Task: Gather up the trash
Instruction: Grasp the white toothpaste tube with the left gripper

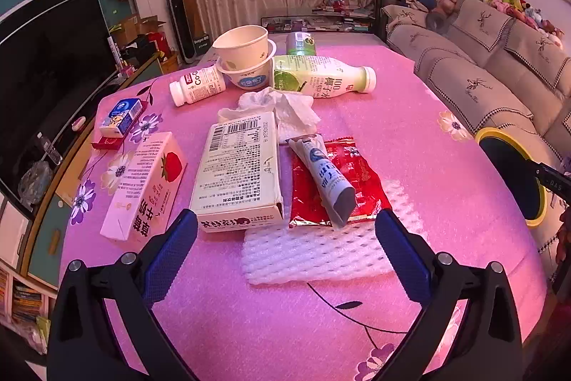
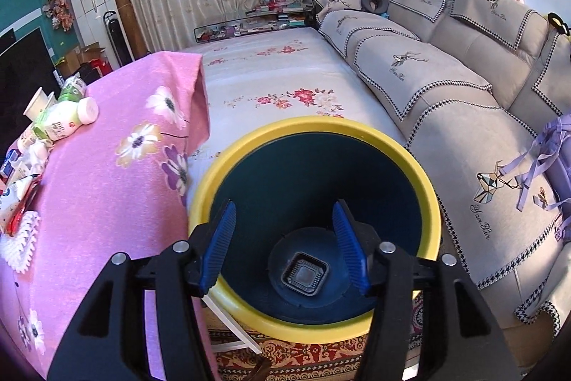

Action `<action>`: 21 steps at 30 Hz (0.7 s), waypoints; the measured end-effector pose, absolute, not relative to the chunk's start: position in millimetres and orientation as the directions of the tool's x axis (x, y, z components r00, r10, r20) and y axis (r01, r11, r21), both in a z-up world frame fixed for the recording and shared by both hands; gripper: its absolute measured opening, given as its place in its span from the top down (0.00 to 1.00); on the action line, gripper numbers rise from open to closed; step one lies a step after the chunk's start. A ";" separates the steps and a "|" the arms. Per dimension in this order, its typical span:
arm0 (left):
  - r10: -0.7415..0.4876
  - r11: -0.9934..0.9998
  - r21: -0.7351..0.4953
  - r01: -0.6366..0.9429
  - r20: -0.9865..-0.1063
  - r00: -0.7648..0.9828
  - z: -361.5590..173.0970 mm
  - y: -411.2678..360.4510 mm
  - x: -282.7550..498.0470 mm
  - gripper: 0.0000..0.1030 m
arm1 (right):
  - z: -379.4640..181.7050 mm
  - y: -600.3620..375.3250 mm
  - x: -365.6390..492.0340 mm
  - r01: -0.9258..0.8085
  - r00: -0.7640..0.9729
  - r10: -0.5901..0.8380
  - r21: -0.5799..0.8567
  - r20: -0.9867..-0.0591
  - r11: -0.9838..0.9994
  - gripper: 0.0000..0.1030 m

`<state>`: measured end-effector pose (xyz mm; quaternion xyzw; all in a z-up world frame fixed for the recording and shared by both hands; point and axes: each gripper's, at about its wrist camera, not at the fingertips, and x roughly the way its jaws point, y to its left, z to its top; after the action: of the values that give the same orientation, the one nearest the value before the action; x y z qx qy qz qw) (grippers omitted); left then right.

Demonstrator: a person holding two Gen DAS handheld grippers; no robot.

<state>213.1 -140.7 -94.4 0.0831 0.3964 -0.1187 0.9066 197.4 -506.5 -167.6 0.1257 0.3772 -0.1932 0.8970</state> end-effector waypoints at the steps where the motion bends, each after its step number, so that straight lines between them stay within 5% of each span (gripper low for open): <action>1: -0.168 0.957 0.038 0.288 -0.735 0.656 -92.3 -140.8 213.3 0.07 | -166.1 -503.8 199.1 0.435 0.646 -0.247 0.082 -0.723 0.897 0.47; 7: -0.231 0.932 0.024 0.361 -0.729 0.645 -89.2 -172.2 214.4 0.15 | -161.1 -492.7 206.8 0.405 0.662 -0.226 0.089 -0.714 0.910 0.47; 21: -0.214 0.934 0.009 0.358 -0.787 0.579 -115.9 -191.4 242.9 0.72 | -160.4 -496.2 202.2 0.395 0.680 -0.190 0.135 -0.708 0.909 0.47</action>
<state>242.9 -191.4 -115.9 0.0836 0.4295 -0.1618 0.8845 202.2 -496.2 -160.4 0.1401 0.3661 -0.1616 0.9057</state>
